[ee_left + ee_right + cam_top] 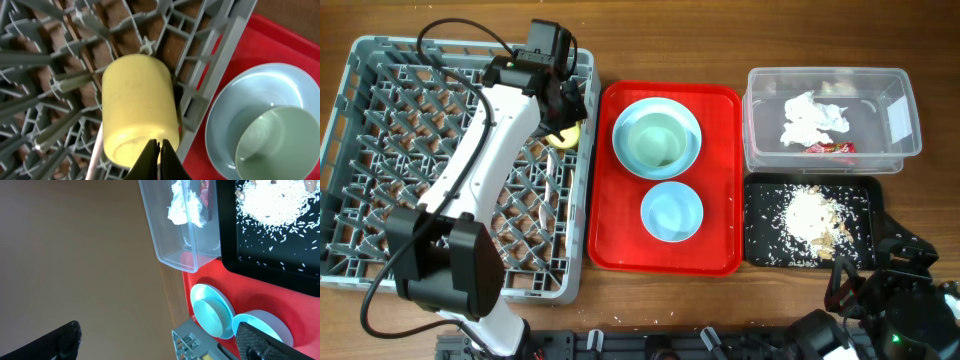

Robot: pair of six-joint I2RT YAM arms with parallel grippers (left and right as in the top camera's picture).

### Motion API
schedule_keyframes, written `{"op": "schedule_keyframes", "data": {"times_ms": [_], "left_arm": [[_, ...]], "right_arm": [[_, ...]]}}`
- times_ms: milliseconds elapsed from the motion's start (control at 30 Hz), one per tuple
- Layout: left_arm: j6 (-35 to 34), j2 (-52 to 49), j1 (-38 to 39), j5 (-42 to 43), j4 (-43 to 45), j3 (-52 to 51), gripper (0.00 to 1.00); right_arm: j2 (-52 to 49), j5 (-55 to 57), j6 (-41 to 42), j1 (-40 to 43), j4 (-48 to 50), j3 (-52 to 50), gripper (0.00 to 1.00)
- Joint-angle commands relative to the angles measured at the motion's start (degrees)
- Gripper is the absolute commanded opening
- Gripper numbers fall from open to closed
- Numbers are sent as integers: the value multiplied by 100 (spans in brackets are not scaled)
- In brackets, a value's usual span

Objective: Sort waste into correct bins and load items into the dishwasher rack
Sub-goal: 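Lift the yellow cup with the left gripper and lower it into the rack, then move the left gripper over to the light-blue bowl on the red tray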

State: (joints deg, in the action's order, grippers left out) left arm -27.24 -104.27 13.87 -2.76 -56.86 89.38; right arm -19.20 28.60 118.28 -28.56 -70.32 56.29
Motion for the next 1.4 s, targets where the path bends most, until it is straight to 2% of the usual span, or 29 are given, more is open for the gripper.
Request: {"op": "schedule_keyframes", "data": {"times_ms": [0,167,267,400,500,567,633,767,867,967,1033,1133,1233,1367], "left_arm": [[-70,-55,-26,-289,136,-15,4],[-68,-55,-20,-74,-387,-15,4],[-68,-55,-20,-79,-389,-83,4],[-68,-55,-22,-170,116,-590,4],[-66,-48,-26,-855,494,-654,4],[-63,31,-31,-1233,533,-437,10],[-61,190,-31,-1228,533,-155,31],[-46,887,186,-1008,509,155,40],[-44,1416,651,-293,306,155,45],[-59,1528,1425,417,-343,144,45],[-232,1436,1974,426,-627,28,45],[-483,1180,2848,424,-605,-258,45],[-540,719,3709,310,-249,-503,45],[-540,35,4269,205,186,-525,45]], "right_arm": [[61,76,39,4,-4,-17,100],[61,76,42,4,-4,-17,100],[61,76,42,4,-4,-17,100],[61,76,39,4,-4,-17,100],[61,76,37,4,-4,-17,100],[61,79,39,4,-4,-17,100],[61,76,39,4,-4,-17,100],[61,76,39,4,-4,-17,100],[61,76,42,4,-4,-17,100],[61,76,42,4,-4,-17,100],[61,76,42,4,-4,-17,100],[61,76,39,4,-4,-17,100],[61,76,39,4,-4,-17,100],[61,76,39,4,-4,-17,100]]}}
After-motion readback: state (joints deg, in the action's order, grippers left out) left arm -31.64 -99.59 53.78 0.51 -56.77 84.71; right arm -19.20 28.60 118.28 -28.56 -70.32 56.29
